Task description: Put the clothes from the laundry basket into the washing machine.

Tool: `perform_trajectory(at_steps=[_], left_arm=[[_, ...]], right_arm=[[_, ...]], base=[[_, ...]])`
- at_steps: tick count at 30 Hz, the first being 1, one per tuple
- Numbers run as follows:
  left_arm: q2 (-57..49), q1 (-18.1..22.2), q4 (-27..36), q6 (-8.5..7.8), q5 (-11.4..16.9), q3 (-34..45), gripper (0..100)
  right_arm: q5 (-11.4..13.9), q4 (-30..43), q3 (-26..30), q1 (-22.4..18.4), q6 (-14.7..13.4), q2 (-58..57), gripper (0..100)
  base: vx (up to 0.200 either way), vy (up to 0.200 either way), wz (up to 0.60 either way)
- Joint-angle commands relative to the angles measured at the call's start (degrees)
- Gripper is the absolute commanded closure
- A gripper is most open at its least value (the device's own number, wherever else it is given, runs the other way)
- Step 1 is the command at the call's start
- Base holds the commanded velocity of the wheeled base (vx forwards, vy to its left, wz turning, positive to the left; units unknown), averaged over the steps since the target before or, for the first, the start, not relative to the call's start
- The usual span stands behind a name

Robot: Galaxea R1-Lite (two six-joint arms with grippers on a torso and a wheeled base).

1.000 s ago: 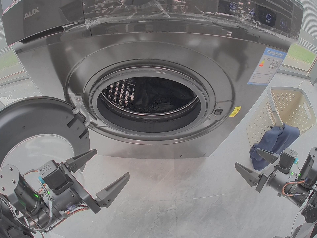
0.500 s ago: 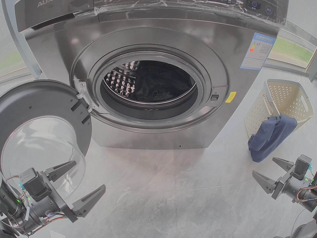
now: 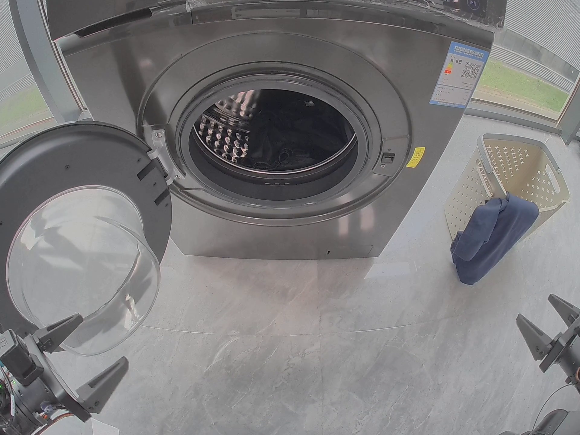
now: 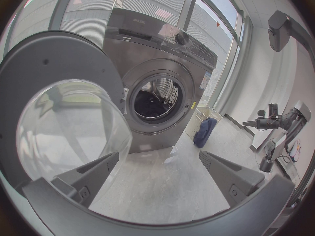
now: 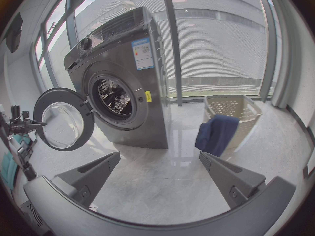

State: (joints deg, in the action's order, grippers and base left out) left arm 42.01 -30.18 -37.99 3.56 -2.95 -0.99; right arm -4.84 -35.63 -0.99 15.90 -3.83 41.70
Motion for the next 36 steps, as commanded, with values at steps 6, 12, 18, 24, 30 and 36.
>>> perform_trajectory(at_steps=[6, 12, 18, 24, 30, 36], left_arm=[[-24.78, 10.14, 18.3, 1.27, 3.21, 0.99, 0], [-36.56, 15.68, 29.9, 1.27, 6.38, 0.99, 0], [-36.74, 20.34, 32.8, 1.63, 5.5, 0.99, 0], [-41.83, 30.97, 34.29, 0.57, 8.31, 0.99, 0], [-41.66, 30.27, 38.16, -4.26, 0.49, 0.99, 0], [-41.66, 30.1, 38.95, -4.7, 2.6, 0.72, 0]], right_arm=[[0.45, 14.98, 0.9, -10.1, 0.49, -23.07, 0], [0.97, 25.09, 0.9, -12.73, 0.49, -33.79, 0], [2.03, 35.11, 0.28, -15.9, 0.84, -41.7, 0], [1.32, 34.93, 0.9, -15.81, 1.89, -41.7, 0], [2.38, 35.55, 0.9, -15.72, 3.21, -41.7, 0], [2.38, 35.55, 0.9, -15.72, 3.12, -41.7, 0]], base=[[0.0, 0.0, 0.0], [0.0, -0.1, 0.0], [0.0, -0.067, 0.0], [0.0, 0.0, 0.0], [0.0, 0.0, 0.0], [0.0, 0.0, 0.0]])
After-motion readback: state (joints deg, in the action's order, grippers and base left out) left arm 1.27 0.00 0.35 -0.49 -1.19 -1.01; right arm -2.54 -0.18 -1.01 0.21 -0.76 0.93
